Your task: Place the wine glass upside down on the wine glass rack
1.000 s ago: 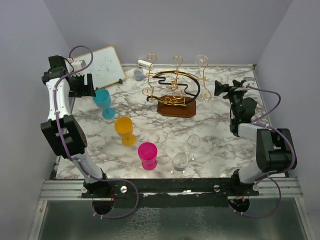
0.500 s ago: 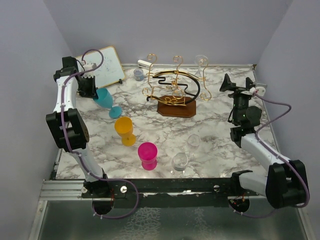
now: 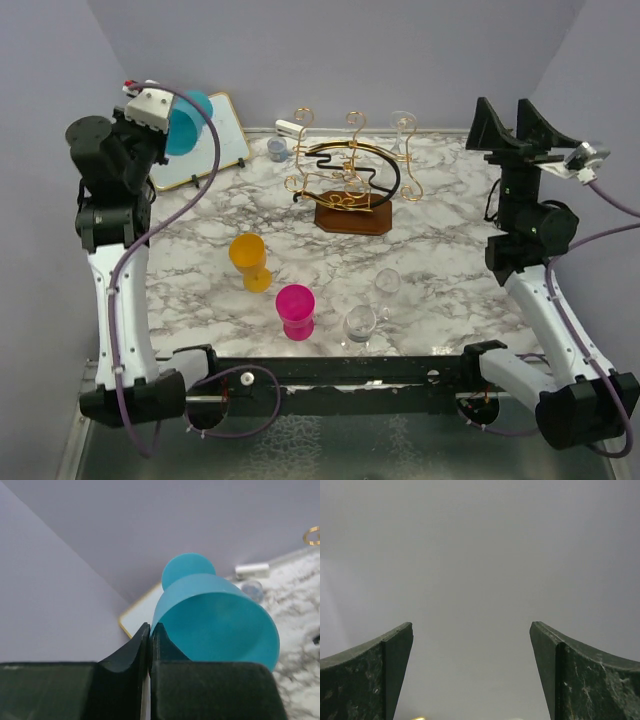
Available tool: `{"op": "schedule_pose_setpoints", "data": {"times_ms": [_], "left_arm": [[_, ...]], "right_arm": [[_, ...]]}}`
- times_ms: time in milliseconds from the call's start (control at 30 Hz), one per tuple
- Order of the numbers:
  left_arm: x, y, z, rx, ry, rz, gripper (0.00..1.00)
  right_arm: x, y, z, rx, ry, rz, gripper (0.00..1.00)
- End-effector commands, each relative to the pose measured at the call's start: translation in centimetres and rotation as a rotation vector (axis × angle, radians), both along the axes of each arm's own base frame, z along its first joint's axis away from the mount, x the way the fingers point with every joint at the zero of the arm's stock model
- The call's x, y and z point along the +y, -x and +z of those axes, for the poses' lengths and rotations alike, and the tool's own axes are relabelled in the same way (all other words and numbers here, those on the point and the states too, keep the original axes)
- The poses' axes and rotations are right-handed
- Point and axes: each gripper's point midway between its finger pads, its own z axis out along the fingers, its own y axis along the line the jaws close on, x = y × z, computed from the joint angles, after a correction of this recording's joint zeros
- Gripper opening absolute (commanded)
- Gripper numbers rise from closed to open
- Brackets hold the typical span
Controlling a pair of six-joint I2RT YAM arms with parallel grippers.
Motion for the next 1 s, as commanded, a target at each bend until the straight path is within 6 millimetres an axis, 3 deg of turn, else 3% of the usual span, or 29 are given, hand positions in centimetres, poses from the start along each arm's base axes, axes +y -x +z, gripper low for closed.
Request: {"op": "schedule_pose_setpoints", "data": {"times_ms": [0, 100, 167, 333, 467, 600, 767, 833, 967], "left_arm": [[-0.7, 0.3, 6.4, -0.354, -0.174, -0.058, 0.00], [-4.1, 4.2, 7.2, -0.696, -0.363, -0.207, 0.00], [-6.0, 7.3, 8.7, -0.929, -0.481, -0.257, 0.00], [-4.8, 10.3, 13.1, -1.169, -0.420, -0.124, 0.00], [-4.7, 12.8, 14.1, -1.317, -0.510, -0.060, 0.00], [-5.9, 14.8, 13.1, -1.418, -0.665, -0.056, 0.00], [-8.7, 16.5, 8.8, -1.545, -0.931, -0.083, 0.00], [-9.9, 16.3, 7.1, -1.564, -1.041, -0.087, 0.00], [-10.9, 15.9, 5.8, -1.571, -1.105, -0.078, 0.00]], "right_arm": [[8.9, 1.0, 1.1, 0.044, 0.097, 0.541, 0.99], [13.8, 2.6, 1.7, 0.017, 0.157, 0.871, 0.99], [15.9, 3.2, 2.2, 0.002, 0.138, 0.994, 0.99], [20.3, 4.8, 2.7, -0.069, 0.168, 1.067, 0.99], [22.5, 5.0, 3.1, -0.080, 0.181, 1.073, 0.99], [25.0, 3.9, 3.0, -0.041, 0.152, 1.144, 1.00], [29.3, 3.5, 2.2, -0.041, 0.092, 1.331, 0.94], [30.2, 3.3, 2.1, -0.058, 0.044, 1.375, 0.92], [32.7, 3.8, 2.5, -0.080, 0.006, 1.447, 0.86]]}}
